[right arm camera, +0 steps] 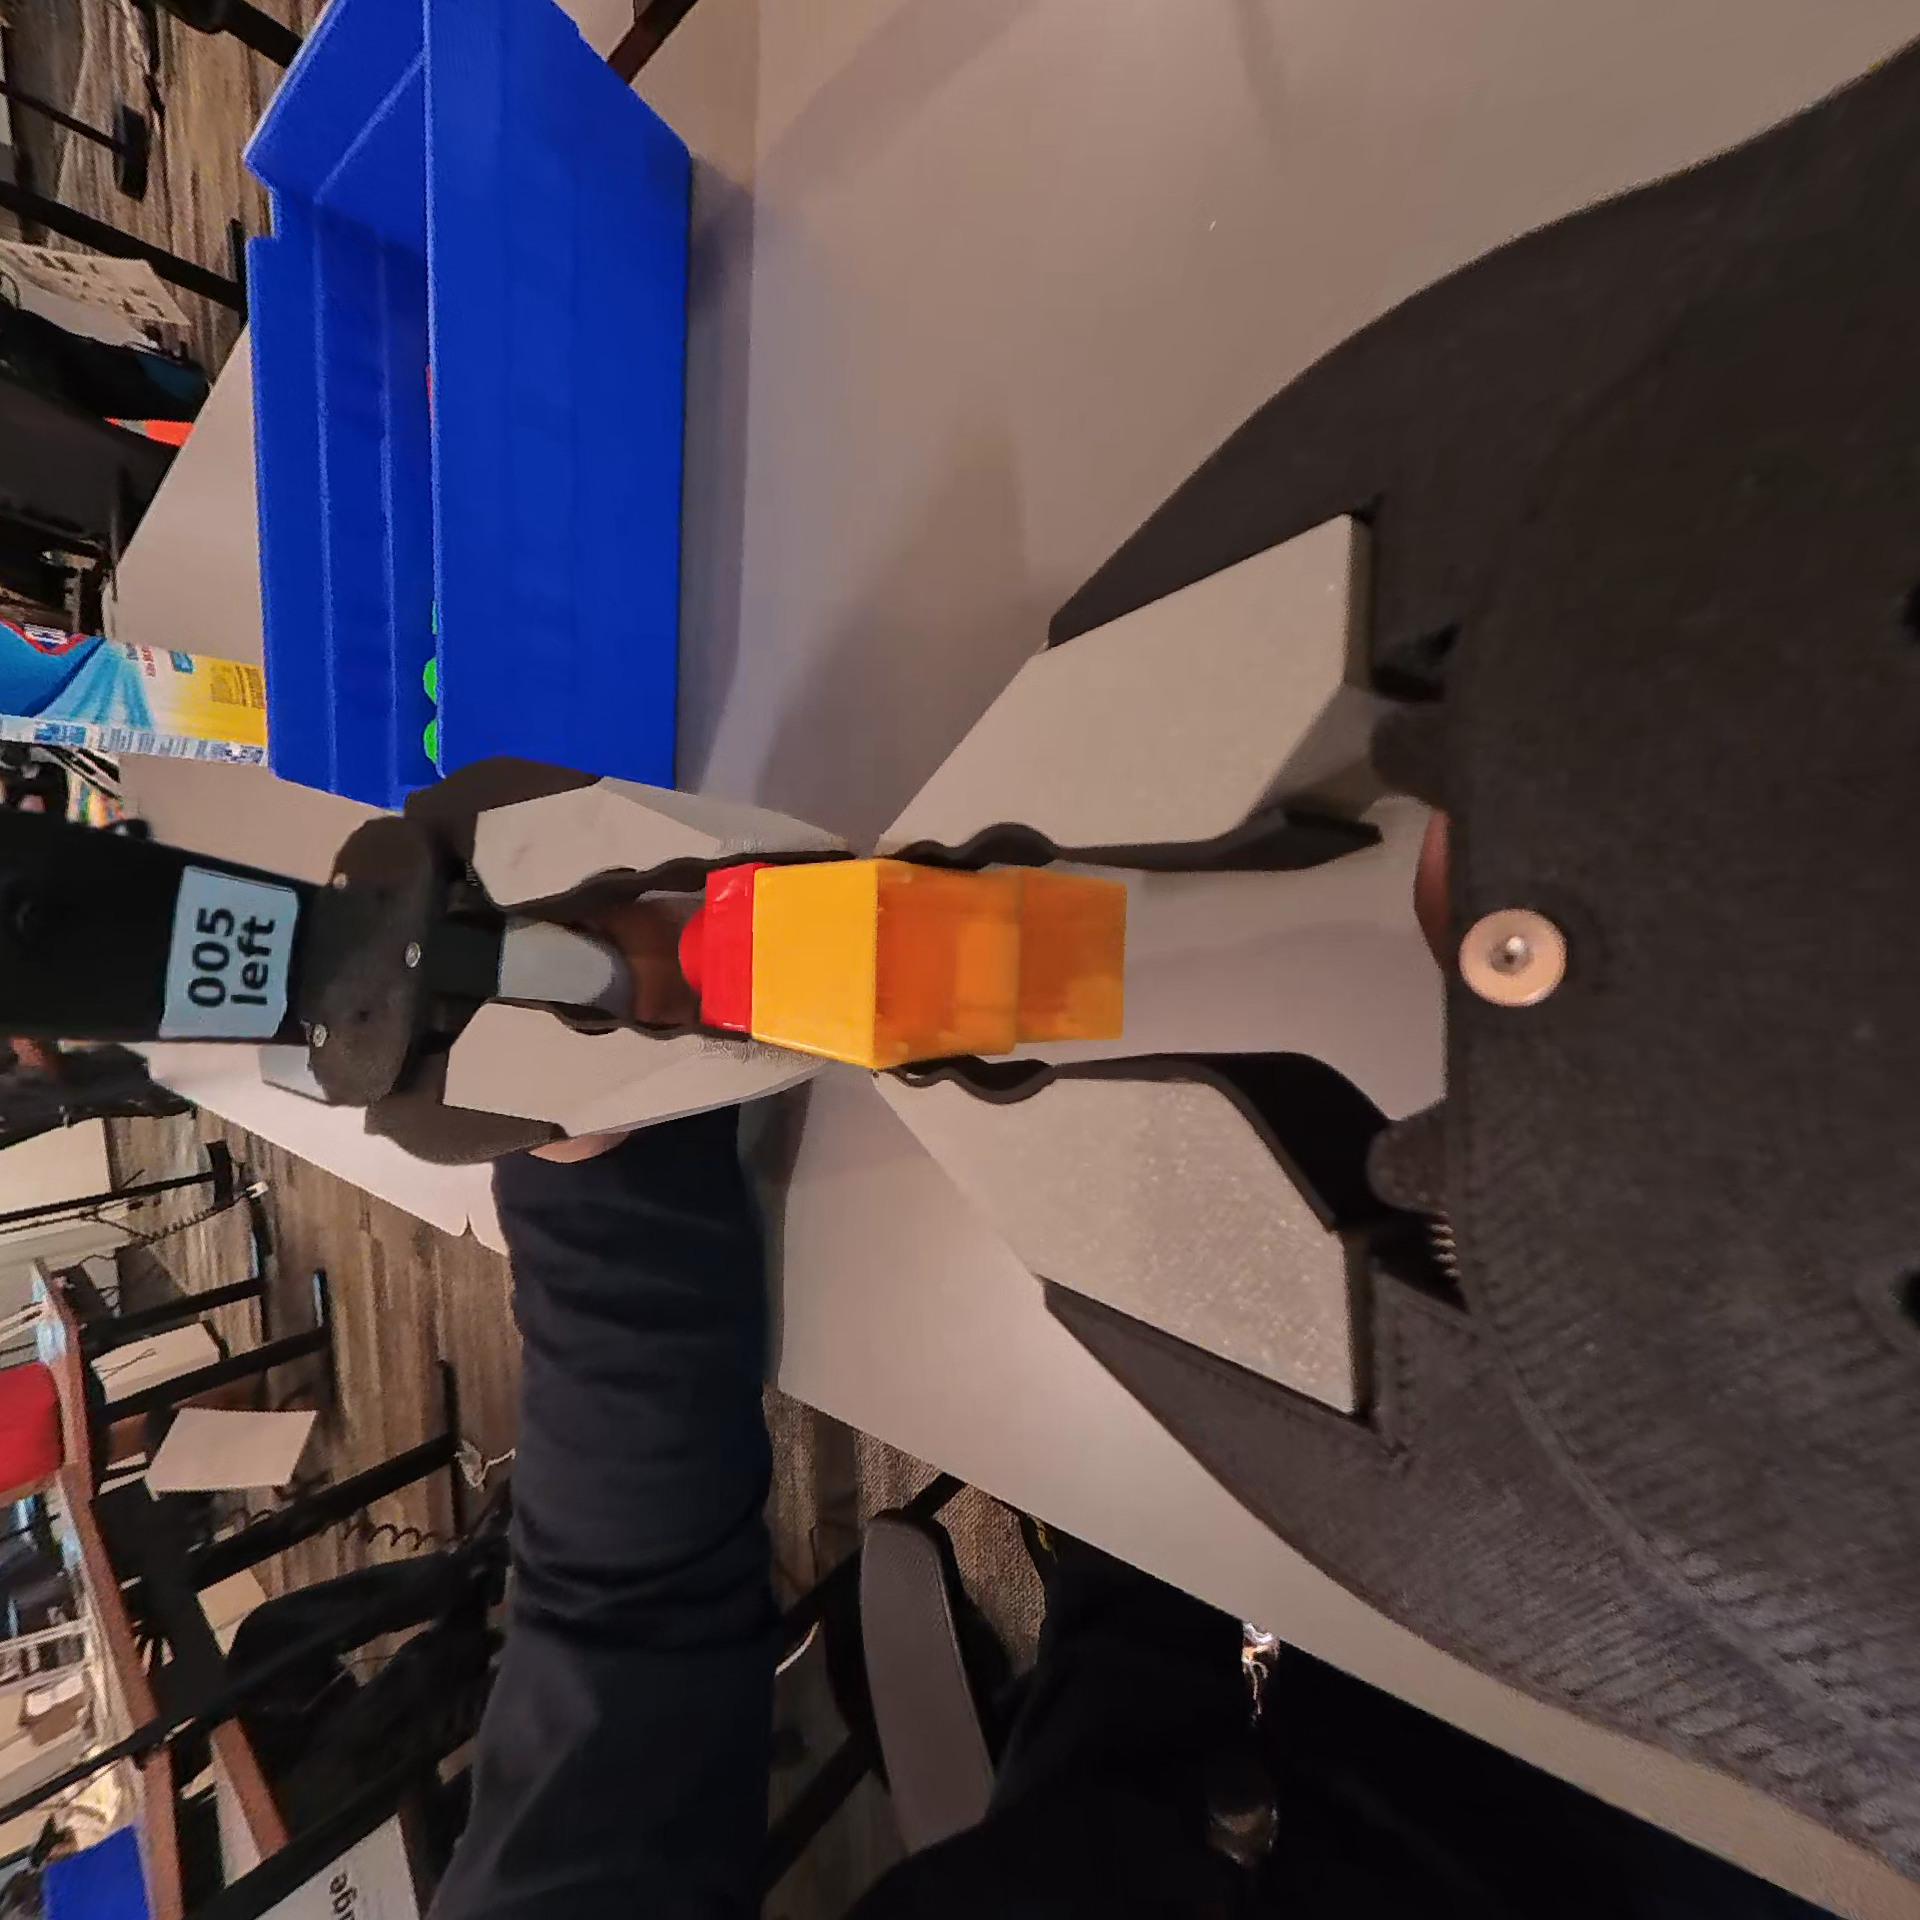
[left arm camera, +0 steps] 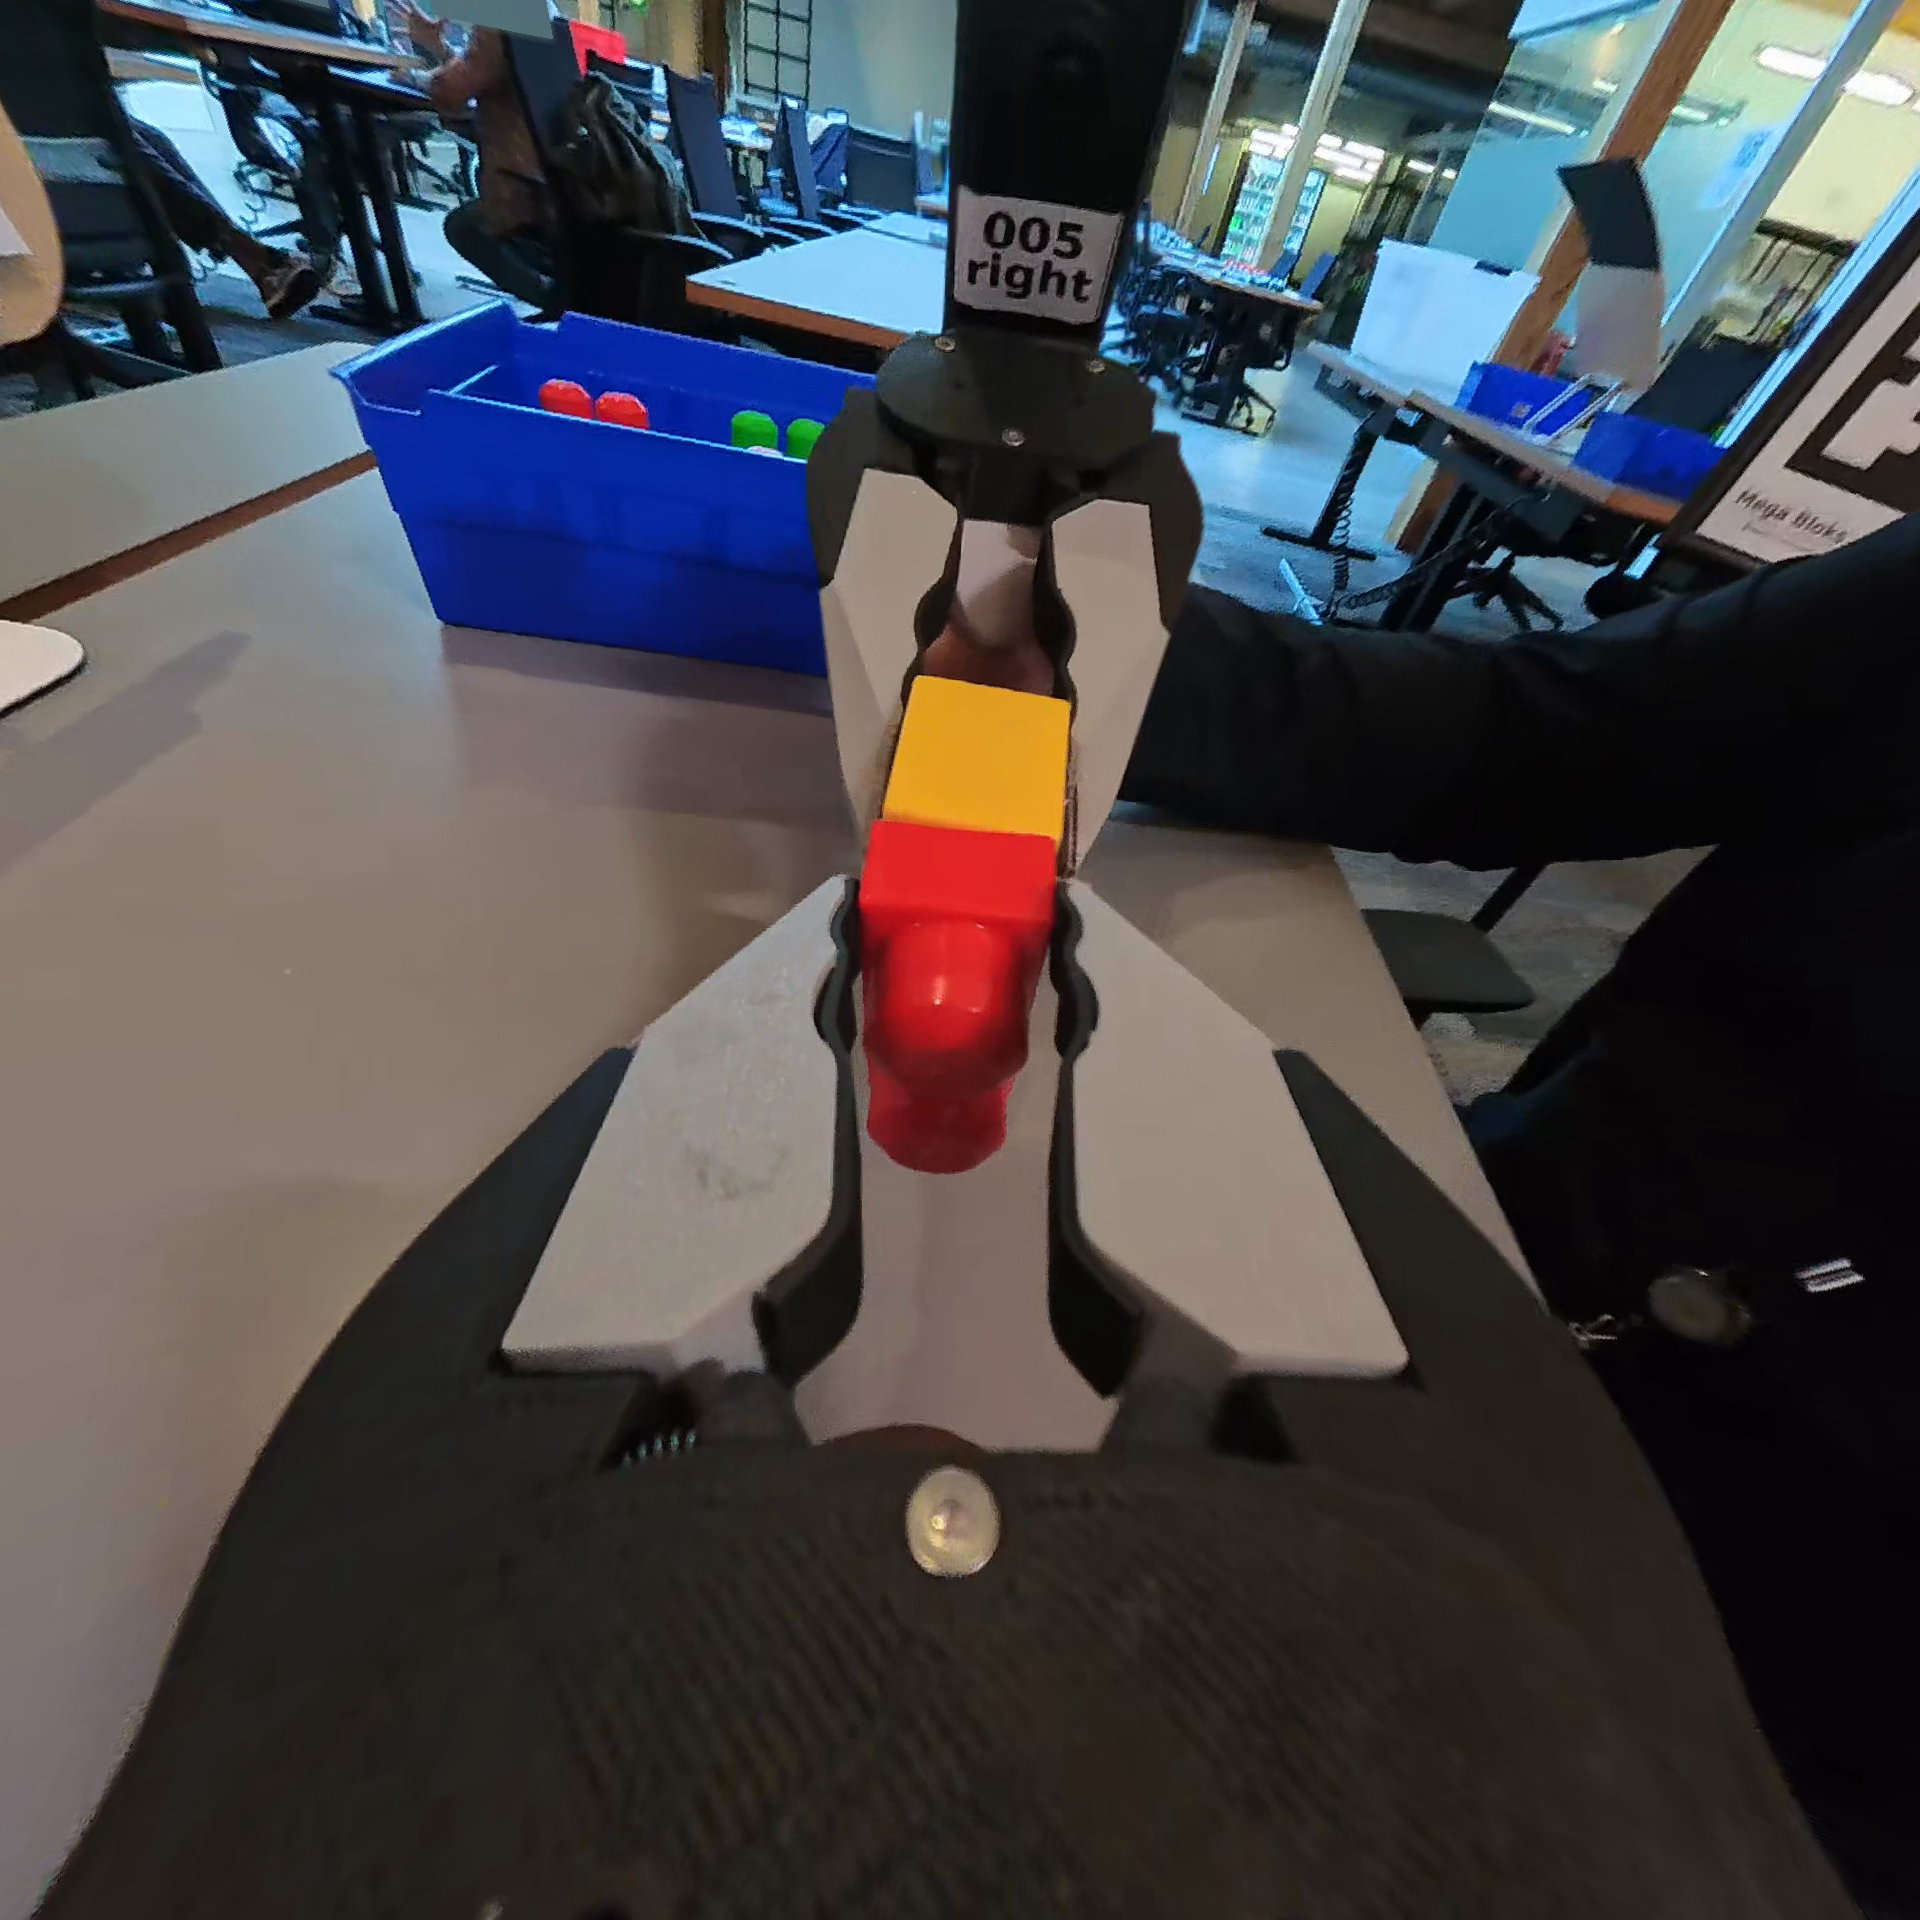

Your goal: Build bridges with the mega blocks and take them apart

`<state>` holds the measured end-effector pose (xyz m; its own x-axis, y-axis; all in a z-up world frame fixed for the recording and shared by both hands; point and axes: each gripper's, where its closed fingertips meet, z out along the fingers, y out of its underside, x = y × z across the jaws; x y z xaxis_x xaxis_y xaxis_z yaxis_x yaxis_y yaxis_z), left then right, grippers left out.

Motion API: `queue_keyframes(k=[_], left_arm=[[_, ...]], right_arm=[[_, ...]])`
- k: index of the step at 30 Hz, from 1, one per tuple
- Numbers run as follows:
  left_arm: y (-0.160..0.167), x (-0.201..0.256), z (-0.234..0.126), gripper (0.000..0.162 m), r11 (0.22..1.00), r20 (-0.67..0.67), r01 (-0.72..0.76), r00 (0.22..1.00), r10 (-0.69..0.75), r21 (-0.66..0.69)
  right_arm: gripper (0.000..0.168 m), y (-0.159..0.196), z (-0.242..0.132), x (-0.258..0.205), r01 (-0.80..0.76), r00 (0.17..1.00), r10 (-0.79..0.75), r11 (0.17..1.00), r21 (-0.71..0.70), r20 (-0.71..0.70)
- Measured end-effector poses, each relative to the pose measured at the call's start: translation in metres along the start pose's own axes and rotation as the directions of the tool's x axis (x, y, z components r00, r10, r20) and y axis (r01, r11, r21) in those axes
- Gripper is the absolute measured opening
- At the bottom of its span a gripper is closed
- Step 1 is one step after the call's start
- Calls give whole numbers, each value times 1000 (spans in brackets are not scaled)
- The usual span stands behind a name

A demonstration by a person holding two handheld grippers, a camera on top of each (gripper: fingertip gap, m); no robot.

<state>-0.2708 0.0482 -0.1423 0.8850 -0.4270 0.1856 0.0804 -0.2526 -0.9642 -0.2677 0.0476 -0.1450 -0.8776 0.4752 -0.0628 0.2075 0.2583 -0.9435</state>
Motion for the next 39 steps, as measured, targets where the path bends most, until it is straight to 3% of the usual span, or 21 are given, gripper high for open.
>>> queue_keyframes(k=[4,15,19,24,28,32,39], left_arm=[[8,1,0,34,999,-28,29,999,-30,-35],[27,8,2,33,980,-14,-83,997,82,-181],[34,10,6,33,971,-22,-106,994,104,-216],[34,28,3,33,963,-103,-141,987,120,-229],[48,34,4,33,940,-125,-177,981,147,-292],[29,24,6,33,963,-52,-172,985,165,-205],[26,19,6,33,965,-15,-169,985,169,-200]], right_arm=[[32,6,3,-1,-8,1000,8,1000,-22,14],[33,14,6,-8,-2,998,5,998,-59,58],[33,25,12,-12,56,997,-50,989,-134,50],[32,20,12,-27,106,988,-93,988,-111,120],[33,31,16,-34,228,973,-214,949,-217,86],[32,21,12,-22,79,996,-72,989,-123,59],[32,15,12,-18,-71,992,77,995,-65,99]])
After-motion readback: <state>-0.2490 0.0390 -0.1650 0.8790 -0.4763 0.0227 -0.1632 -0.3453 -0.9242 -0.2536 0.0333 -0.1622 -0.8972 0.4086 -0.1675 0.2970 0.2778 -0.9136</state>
